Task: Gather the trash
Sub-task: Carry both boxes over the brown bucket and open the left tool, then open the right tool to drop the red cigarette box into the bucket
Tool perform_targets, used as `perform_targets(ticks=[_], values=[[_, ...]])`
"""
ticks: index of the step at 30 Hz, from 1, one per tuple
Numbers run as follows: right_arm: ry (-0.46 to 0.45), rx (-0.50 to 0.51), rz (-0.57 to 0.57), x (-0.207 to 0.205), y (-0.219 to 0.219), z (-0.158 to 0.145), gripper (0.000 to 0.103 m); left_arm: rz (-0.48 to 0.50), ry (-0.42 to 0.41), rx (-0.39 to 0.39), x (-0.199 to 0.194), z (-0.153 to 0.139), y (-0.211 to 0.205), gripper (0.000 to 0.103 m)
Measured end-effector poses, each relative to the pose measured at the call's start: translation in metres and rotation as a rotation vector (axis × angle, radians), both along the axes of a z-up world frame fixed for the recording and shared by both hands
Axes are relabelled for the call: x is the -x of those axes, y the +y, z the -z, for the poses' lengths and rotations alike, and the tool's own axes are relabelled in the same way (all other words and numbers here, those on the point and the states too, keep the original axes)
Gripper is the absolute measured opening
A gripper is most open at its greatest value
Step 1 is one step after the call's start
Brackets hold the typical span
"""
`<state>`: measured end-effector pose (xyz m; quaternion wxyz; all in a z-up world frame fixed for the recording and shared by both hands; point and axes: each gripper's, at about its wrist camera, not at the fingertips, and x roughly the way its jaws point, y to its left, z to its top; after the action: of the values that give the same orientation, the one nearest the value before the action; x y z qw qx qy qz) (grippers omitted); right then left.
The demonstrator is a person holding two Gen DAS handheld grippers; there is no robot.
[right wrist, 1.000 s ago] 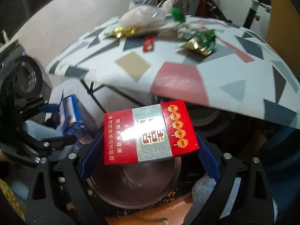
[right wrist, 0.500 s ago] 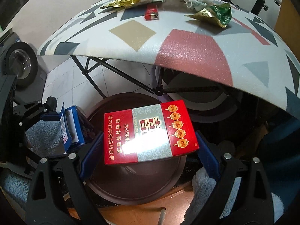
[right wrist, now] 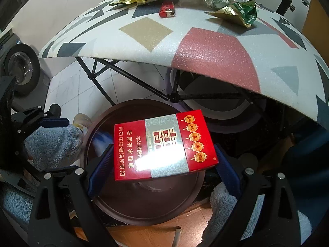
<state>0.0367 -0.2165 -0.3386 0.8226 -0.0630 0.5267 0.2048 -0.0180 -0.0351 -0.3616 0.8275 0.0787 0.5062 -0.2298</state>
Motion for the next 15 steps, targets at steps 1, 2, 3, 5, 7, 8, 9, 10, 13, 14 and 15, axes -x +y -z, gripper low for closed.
perform_targets(ticks=[1, 2, 3, 5, 7, 8, 9, 10, 13, 14, 15], values=[[0.002, 0.005, 0.001, -0.001, 0.001, 0.001, 0.091, -0.008, -0.003, 0.002, 0.0, -0.001, 0.002, 0.087], [0.003, 0.011, 0.002, -0.001, 0.002, 0.002, 0.091, -0.022, -0.012, 0.003, 0.0, -0.003, 0.004, 0.087], [0.005, 0.014, 0.001, -0.001, 0.002, 0.002, 0.091, -0.046, -0.032, 0.002, 0.001, -0.006, 0.007, 0.087], [0.01, 0.025, -0.006, -0.001, 0.004, 0.004, 0.091, -0.079, -0.065, 0.011, 0.001, -0.013, 0.013, 0.089], [0.014, 0.033, -0.012, 0.0, 0.006, 0.006, 0.091, -0.124, -0.096, 0.027, 0.001, -0.021, 0.022, 0.091], [0.02, 0.044, -0.019, -0.001, 0.008, 0.008, 0.091, -0.139, -0.1, 0.034, -0.001, -0.022, 0.025, 0.091], [0.023, 0.05, -0.023, -0.001, 0.009, 0.009, 0.091, -0.165, -0.103, 0.045, -0.002, -0.024, 0.03, 0.091], [0.029, 0.058, -0.028, -0.001, 0.01, 0.011, 0.091, -0.181, -0.103, 0.051, -0.003, -0.024, 0.034, 0.091], [0.056, 0.093, -0.056, 0.0, 0.016, 0.018, 0.091, -0.233, -0.098, 0.068, -0.006, -0.025, 0.044, 0.091], [0.063, 0.106, -0.066, 0.0, 0.019, 0.02, 0.091, -0.246, -0.098, 0.071, -0.007, -0.026, 0.046, 0.091], [0.068, 0.119, -0.08, 0.001, 0.022, 0.022, 0.091, -0.258, -0.1, 0.072, -0.007, -0.026, 0.048, 0.092]])
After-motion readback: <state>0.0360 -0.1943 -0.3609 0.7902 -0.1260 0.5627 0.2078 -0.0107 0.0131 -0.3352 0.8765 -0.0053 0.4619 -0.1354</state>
